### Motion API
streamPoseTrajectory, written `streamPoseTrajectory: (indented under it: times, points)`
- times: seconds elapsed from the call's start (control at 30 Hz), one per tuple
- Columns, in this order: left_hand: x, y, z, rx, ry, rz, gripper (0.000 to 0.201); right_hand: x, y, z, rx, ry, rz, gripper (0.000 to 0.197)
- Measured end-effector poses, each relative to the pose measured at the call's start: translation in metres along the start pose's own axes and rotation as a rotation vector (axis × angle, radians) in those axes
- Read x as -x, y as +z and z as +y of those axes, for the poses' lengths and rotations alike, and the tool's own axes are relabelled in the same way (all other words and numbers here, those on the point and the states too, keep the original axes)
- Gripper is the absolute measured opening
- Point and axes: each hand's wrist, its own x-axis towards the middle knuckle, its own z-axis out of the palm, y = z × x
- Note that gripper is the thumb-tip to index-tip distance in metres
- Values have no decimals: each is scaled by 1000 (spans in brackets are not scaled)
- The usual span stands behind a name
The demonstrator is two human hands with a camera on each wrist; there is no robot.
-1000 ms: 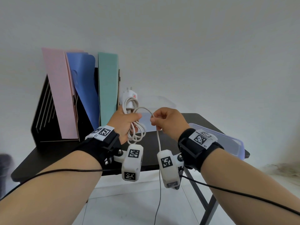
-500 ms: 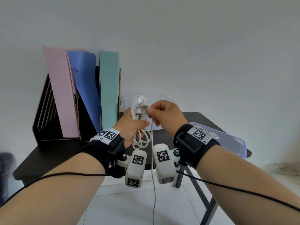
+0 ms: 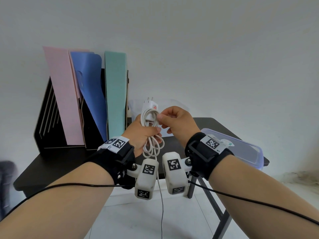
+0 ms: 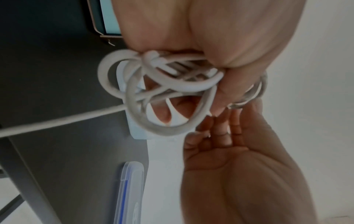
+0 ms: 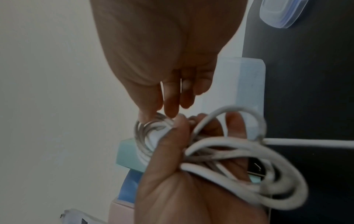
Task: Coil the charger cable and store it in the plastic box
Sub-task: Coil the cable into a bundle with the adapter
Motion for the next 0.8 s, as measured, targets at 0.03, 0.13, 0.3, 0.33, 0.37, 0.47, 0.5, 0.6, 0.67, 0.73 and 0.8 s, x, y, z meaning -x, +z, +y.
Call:
streamPoseTrajectory:
  times: [0.03,0.13,0.3,0.33,0.37,0.47,0.5,0.6,0.67,0.73,0.8]
  points:
    - [-1,1,0,5,-2,26,22,0,0,2,13,17,6,12]
    - [-7,1,4,63,-11,138,20,1,2,9,8,133,-33,10]
    - [-16,1,14,207,39,300,25,7,6,17,29,246,-165,14]
    - [-17,1,16,216,49,321,24,8,6,17,39,252,-195,15]
    - [-19,0,17,221,56,339,24,9,6,18,55,256,-219,16]
    - [-23,-4,19,253,60,358,21,8,7,23,149,256,-297,18]
    - [-25,-6,21,268,61,358,22,9,7,26,179,258,-327,17]
    - [-30,-14,27,308,82,385,24,12,7,33,276,268,-364,9]
    - [-31,-20,35,313,99,406,21,14,4,39,343,268,-366,13]
    - [-30,-28,46,297,108,426,13,16,0,45,401,278,-380,14]
    - [-32,-38,55,290,114,431,18,17,-5,49,416,282,-379,14]
